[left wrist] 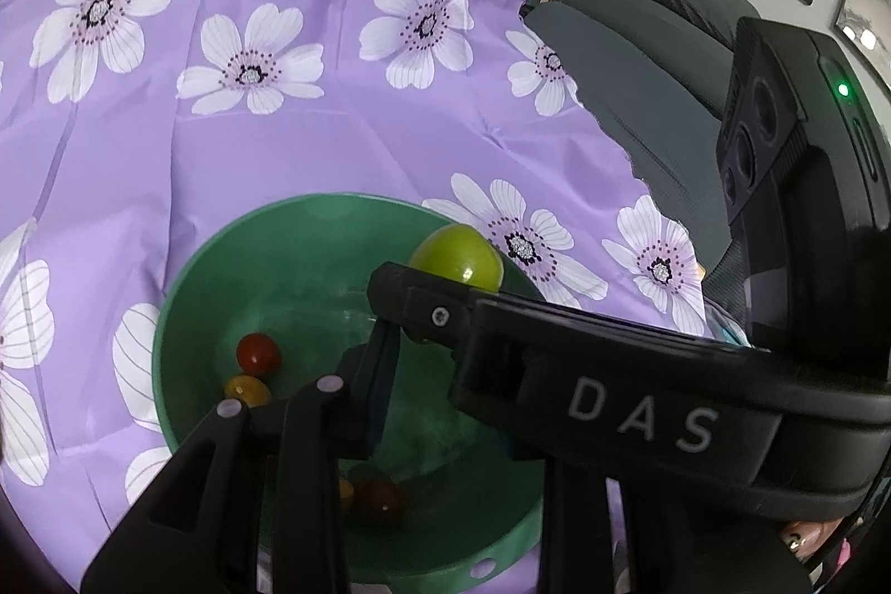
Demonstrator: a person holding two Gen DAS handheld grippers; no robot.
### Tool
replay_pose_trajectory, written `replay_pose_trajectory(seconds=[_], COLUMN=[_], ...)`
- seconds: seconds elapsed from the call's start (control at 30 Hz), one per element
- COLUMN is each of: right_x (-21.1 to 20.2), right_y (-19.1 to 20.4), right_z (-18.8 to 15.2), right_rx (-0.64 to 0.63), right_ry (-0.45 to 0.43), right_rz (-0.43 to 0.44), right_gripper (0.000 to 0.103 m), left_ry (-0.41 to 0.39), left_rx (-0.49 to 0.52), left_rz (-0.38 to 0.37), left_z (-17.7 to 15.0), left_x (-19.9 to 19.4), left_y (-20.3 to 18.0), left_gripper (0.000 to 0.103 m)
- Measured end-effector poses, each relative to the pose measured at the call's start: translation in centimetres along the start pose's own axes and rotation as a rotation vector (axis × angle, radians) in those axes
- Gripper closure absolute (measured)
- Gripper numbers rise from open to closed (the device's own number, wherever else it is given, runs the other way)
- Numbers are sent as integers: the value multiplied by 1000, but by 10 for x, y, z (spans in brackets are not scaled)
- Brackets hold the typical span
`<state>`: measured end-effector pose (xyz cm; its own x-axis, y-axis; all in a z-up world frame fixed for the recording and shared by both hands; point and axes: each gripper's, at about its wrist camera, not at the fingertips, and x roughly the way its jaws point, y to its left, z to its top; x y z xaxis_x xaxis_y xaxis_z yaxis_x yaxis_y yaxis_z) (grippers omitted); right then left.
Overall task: Organize fruits
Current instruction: 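Carry the green apple over the green bowl and open the right gripper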
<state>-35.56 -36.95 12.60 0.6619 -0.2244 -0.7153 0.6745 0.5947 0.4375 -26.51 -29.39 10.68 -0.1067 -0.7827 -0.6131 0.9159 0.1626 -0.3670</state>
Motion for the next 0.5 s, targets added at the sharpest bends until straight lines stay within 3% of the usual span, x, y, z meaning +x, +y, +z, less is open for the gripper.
replay_pose_trajectory(seconds=[0.5], right_x=[12], right_y=[-3], right_z=[-1], right_rx=[6], right_ry=[55], right_rz=[-62], right_gripper=[67], left_ry=[57], left_rx=[-49], left_rz=[-36], left_z=[-5], left_x=[14], left_y=[7], left_gripper=[75])
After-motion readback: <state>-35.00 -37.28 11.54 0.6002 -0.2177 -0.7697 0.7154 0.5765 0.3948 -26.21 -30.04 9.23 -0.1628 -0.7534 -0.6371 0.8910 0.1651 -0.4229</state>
